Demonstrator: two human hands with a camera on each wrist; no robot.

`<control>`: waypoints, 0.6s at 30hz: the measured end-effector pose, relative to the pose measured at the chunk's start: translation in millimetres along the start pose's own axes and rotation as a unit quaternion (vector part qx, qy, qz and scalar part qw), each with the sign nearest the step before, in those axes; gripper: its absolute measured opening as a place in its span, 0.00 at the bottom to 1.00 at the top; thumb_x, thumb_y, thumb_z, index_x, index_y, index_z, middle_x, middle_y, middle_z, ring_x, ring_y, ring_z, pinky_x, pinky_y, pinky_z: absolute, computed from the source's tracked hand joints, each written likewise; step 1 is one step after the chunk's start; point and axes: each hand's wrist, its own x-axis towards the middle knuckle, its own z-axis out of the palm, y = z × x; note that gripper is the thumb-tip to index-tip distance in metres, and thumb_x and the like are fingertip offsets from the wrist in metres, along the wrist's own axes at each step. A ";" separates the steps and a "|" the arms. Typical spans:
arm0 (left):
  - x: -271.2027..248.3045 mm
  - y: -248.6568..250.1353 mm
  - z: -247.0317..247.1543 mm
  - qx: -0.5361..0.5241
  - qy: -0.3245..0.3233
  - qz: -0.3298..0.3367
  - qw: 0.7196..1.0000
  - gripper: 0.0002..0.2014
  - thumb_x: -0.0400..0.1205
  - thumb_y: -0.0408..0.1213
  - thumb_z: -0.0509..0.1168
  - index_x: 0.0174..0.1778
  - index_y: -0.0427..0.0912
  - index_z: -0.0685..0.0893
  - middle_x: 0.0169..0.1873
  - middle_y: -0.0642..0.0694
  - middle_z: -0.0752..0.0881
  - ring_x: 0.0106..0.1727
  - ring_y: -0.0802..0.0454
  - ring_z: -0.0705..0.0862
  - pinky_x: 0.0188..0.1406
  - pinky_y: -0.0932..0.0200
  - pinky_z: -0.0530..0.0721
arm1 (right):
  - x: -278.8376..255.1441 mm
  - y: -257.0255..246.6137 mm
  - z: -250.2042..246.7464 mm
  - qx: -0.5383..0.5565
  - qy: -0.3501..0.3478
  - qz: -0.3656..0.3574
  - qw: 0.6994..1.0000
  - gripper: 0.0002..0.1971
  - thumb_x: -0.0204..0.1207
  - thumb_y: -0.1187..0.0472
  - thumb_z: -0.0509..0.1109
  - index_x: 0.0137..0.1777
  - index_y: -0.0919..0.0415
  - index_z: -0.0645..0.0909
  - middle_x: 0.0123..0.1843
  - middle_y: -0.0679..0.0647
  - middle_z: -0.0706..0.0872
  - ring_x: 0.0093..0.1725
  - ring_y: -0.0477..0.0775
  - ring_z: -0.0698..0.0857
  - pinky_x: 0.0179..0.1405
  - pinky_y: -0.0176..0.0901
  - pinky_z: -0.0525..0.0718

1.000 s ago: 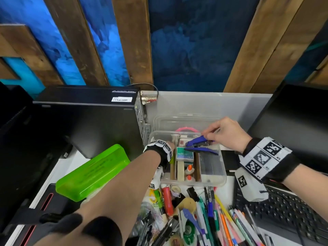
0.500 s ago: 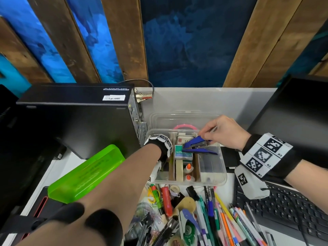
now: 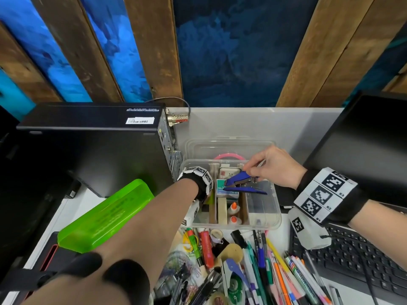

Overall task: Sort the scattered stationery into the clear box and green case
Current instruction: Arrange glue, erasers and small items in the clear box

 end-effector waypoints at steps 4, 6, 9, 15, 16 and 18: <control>8.2 -5.2 2.5 -0.052 -0.007 -0.031 0.998 0.24 0.74 0.40 0.74 0.66 0.42 0.82 0.62 0.38 0.84 0.61 0.39 0.83 0.52 0.50 0.82 | -0.1 0.1 1.9 -0.003 0.000 -0.008 1.000 0.06 0.75 0.67 0.72 0.46 0.57 0.90 0.41 0.49 0.89 0.35 0.45 0.87 0.29 0.24 0.81; 21.1 -6.6 6.8 -0.070 -0.016 -0.026 0.997 0.25 0.73 0.39 0.75 0.67 0.42 0.81 0.62 0.38 0.84 0.61 0.39 0.83 0.53 0.51 0.82 | 0.0 0.6 3.4 -0.004 0.001 -0.010 1.000 0.06 0.75 0.66 0.72 0.45 0.56 0.90 0.42 0.49 0.89 0.37 0.47 0.88 0.32 0.27 0.84; 58.9 -10.2 19.8 -0.080 -0.040 -0.010 0.996 0.30 0.60 0.45 0.80 0.61 0.49 0.86 0.55 0.44 0.88 0.50 0.42 0.87 0.53 0.45 0.87 | -0.1 1.5 5.2 -0.014 0.000 -0.011 1.000 0.06 0.75 0.65 0.73 0.45 0.54 0.90 0.42 0.48 0.90 0.38 0.48 0.88 0.36 0.31 0.87; 172.8 -29.8 71.6 -0.137 -0.088 0.006 0.987 0.39 0.34 0.57 0.80 0.45 0.51 0.90 0.31 0.54 0.90 0.35 0.47 0.90 0.42 0.46 0.89 | 0.2 1.7 5.8 -0.013 0.001 -0.009 1.000 0.06 0.75 0.65 0.72 0.46 0.55 0.90 0.43 0.48 0.90 0.39 0.49 0.88 0.38 0.34 0.87; 157.8 -25.8 63.4 -0.134 -0.085 0.002 0.987 0.40 0.33 0.59 0.80 0.44 0.51 0.90 0.31 0.54 0.90 0.36 0.47 0.90 0.42 0.47 0.89 | 0.4 1.7 5.6 -0.013 0.000 -0.009 1.000 0.06 0.75 0.65 0.72 0.46 0.54 0.90 0.43 0.48 0.90 0.39 0.49 0.88 0.38 0.34 0.87; 148.6 -22.1 54.9 -0.124 -0.079 0.006 0.989 0.36 0.38 0.56 0.79 0.44 0.50 0.89 0.35 0.52 0.91 0.39 0.47 0.90 0.44 0.51 0.88 | 0.3 2.1 5.5 -0.010 -0.002 -0.009 1.000 0.06 0.75 0.65 0.72 0.45 0.54 0.90 0.43 0.49 0.90 0.39 0.49 0.88 0.39 0.34 0.87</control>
